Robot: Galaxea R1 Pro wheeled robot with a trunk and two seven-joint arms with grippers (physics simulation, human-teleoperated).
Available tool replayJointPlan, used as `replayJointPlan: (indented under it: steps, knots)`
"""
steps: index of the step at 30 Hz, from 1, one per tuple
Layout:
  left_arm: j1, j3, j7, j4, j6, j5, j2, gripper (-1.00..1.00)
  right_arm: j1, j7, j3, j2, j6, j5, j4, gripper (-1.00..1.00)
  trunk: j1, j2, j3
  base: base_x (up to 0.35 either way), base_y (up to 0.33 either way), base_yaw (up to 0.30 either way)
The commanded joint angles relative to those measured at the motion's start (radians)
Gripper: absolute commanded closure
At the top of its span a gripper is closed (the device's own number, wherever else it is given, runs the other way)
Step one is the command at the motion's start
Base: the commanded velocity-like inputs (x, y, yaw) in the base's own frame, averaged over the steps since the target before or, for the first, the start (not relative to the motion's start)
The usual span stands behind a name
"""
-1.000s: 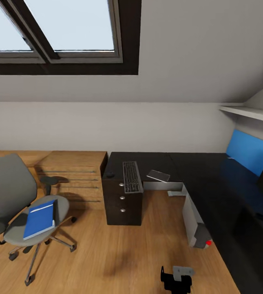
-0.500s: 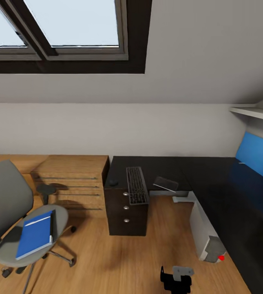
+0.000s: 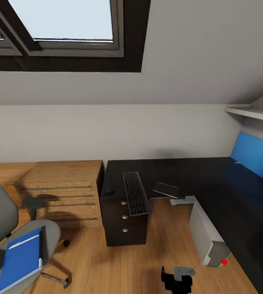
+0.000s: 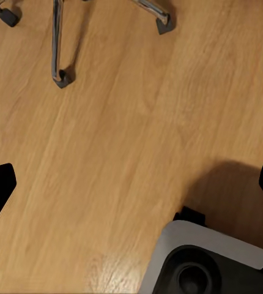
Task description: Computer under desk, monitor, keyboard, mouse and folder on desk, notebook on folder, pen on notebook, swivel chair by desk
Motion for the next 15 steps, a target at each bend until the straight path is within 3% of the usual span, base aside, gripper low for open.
replayJointPlan:
  steps: [1,6,13,14,15]
  knots:
    - [-0.001,-0.006,0.005,0.0,-0.004,0.007,0.001,-1.0,-0.001,-0.007,0.008,0.0,-0.003,-0.002,0.002,-1.0,0.0,-0.001,-0.002,0.082,0.06,-0.035]
    - [-0.001,-0.007,0.005,-0.007,-0.006,0.007,0.0,-1.0,-0.001,-0.007,0.008,0.0,-0.003,-0.002,0.002,-1.0,0.0,-0.001,-0.002,0.033,0.024,-0.014]
    - [-0.001,-0.004,0.009,-0.128,0.007,0.008,-0.029,-1.0,-0.002,-0.006,0.013,0.002,-0.017,-0.001,-0.004,-1.0,0.027,-0.05,-0.024,0.001,0.001,0.0]
    - [-0.001,-0.006,0.061,-0.32,0.199,0.007,-0.056,-1.0,-0.003,0.003,0.01,0.006,-0.006,-0.01,-0.108,-1.0,0.031,-0.057,-0.027,0.0,0.0,0.0]
    - [-0.001,-0.005,0.069,-0.352,0.239,0.007,-0.057,-1.0,-0.003,0.004,0.009,0.007,0.003,-0.013,-0.131,-1.0,0.035,-0.064,-0.03,0.0,0.0,0.0]
